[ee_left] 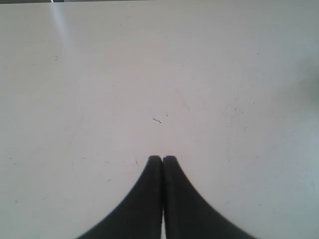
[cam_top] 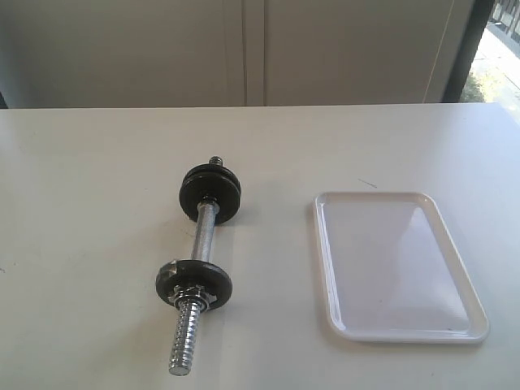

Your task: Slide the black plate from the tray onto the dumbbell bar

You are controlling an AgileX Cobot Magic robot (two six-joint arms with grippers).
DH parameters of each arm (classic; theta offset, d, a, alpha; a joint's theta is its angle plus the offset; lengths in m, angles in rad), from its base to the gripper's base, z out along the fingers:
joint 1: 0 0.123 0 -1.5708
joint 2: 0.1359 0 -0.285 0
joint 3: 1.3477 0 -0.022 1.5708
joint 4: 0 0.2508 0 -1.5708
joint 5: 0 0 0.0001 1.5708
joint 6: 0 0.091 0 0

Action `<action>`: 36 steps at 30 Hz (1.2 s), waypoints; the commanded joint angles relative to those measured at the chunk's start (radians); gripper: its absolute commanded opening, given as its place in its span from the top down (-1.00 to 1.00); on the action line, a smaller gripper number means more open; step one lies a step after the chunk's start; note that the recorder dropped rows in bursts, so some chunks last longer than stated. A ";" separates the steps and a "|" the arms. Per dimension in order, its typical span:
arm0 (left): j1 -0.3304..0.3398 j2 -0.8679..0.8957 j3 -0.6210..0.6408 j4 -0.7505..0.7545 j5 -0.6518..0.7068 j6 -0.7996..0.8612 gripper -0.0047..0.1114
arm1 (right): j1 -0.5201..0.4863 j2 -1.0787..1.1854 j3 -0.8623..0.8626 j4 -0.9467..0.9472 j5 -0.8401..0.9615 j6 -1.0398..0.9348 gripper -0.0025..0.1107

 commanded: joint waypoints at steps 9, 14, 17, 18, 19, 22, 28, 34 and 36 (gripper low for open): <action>0.003 -0.005 0.003 -0.001 -0.005 0.003 0.92 | -0.260 -0.006 0.004 -0.002 -0.013 -0.005 0.96; 0.003 -0.005 0.003 -0.001 -0.005 0.003 0.92 | -0.290 -0.006 0.004 -0.004 -0.013 -0.005 0.96; 0.003 -0.005 0.003 -0.001 -0.005 0.003 0.92 | -0.290 -0.006 0.004 -0.004 -0.013 -0.005 0.96; 0.003 -0.005 0.003 -0.001 -0.005 0.003 0.92 | -0.290 -0.006 0.004 -0.004 -0.013 -0.005 0.96; 0.003 -0.005 0.003 -0.001 -0.005 0.003 0.92 | -0.290 -0.006 0.004 -0.004 -0.013 -0.005 0.96; 0.003 -0.005 0.003 -0.001 -0.005 0.003 0.92 | -0.221 -0.006 0.004 -0.004 -0.011 -0.005 0.96; 0.003 -0.005 0.003 -0.001 -0.005 0.003 0.92 | -0.117 -0.006 0.004 -0.004 -0.011 -0.005 0.96; 0.003 -0.005 0.003 -0.001 -0.005 0.003 0.92 | -0.117 -0.006 0.004 -0.004 -0.013 -0.005 0.96; 0.003 -0.005 0.003 -0.001 -0.005 0.003 0.92 | -0.117 -0.006 0.004 -0.004 0.031 -0.005 0.96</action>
